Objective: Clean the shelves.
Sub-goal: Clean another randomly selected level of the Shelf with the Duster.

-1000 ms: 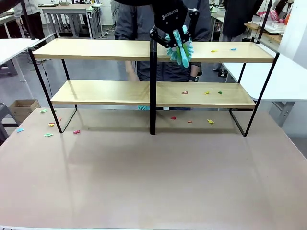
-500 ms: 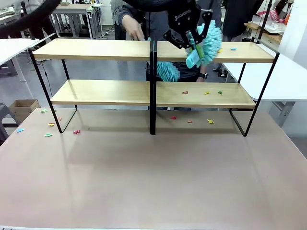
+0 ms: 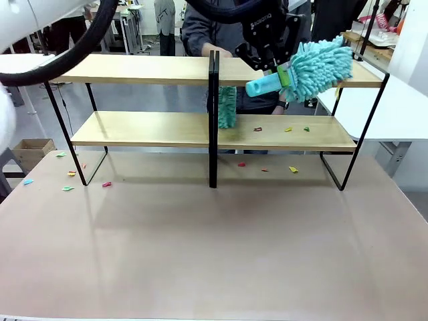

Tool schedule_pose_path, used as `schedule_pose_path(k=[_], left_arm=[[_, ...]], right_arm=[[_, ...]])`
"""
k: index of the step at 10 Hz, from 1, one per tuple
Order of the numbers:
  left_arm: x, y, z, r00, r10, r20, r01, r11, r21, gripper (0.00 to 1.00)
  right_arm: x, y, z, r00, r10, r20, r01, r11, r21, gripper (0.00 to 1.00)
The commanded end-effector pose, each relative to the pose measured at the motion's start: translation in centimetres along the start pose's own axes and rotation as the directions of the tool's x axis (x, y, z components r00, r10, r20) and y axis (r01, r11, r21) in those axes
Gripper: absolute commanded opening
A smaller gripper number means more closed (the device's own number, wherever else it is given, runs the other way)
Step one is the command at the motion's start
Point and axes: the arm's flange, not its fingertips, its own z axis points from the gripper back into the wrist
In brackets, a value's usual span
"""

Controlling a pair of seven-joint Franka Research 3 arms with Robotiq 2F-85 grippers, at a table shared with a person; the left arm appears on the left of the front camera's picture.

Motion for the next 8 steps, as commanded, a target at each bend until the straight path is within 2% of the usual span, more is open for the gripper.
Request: schedule_pose_path(k=[1,2,4,6,8], left_arm=[[3.5,-1.2,3.6,0.981,-0.152,-0.12,0.149,0.988,-0.035,0.12],[1.8,-1.0,4.4,0.948,-0.262,-0.179,0.239,0.961,-0.14,0.12],[-2.3,-0.6,5.9,0.906,-0.386,-0.175,0.34,0.909,-0.242,0.12],[-6.1,-0.4,6.6,0.899,-0.424,-0.113,0.386,0.887,-0.255,0.12],[-8.7,0.8,7.3,0.911,-0.409,-0.05,0.385,0.888,-0.251,0.12]], right_arm=[[-0.1,0.0,0.0,1.0,-0.001,0.001,0.001,1.0,0.001,1.0],[-0.1,0.0,0.0,1.0,-0.001,0.001,0.001,1.0,0.001,1.0],[-0.1,0.0,0.0,1.0,-0.001,0.001,0.001,1.0,0.001,1.0],[-0.1,0.0,0.0,1.0,-0.001,0.001,0.001,1.0,0.001,1.0],[-0.1,0.0,0.0,1.0,-0.001,0.001,0.001,1.0,0.001,1.0]])
